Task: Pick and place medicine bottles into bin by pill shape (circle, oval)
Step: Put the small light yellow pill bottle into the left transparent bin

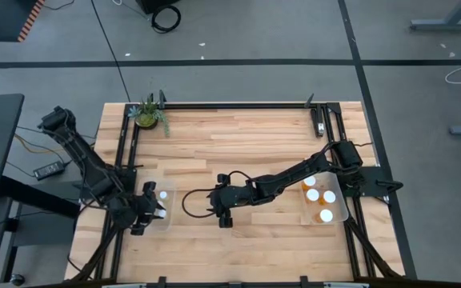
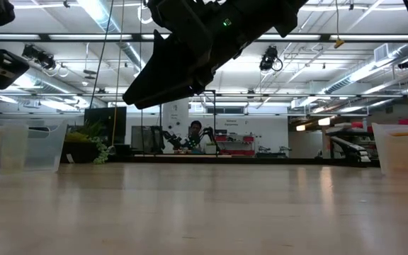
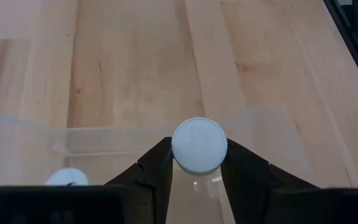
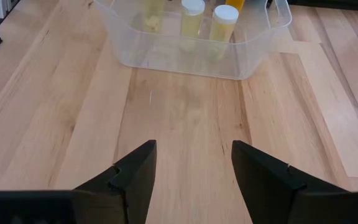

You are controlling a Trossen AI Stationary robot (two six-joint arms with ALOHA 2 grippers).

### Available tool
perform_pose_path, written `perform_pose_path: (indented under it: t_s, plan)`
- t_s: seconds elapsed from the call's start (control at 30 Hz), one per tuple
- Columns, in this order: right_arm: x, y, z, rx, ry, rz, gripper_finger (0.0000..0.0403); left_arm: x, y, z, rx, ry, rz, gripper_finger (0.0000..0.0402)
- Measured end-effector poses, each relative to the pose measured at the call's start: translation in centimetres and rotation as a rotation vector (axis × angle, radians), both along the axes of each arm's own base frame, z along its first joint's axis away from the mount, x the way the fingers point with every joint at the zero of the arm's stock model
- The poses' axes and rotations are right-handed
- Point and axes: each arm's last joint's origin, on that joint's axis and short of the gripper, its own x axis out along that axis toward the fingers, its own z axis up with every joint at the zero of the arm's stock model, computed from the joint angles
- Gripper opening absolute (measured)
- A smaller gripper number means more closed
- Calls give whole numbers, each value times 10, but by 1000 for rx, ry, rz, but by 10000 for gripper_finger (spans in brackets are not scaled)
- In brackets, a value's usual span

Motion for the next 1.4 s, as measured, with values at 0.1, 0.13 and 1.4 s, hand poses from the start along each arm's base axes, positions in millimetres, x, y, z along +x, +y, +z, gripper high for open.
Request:
perform_pose_path:
  t_s: [0.1, 0.13, 1.4]
  plan:
    - [0, 0, 0, 0, 0, 0, 216, -3, -2, 0, 0, 2, -15, 133]
    - [0, 0, 0, 0, 0, 0, 216, -3, -2, 0, 0, 1, -18, 135]
    - [0, 0, 1, 19, -7, 3, 216, -29, 4, -12, 94, 128, 46, 132]
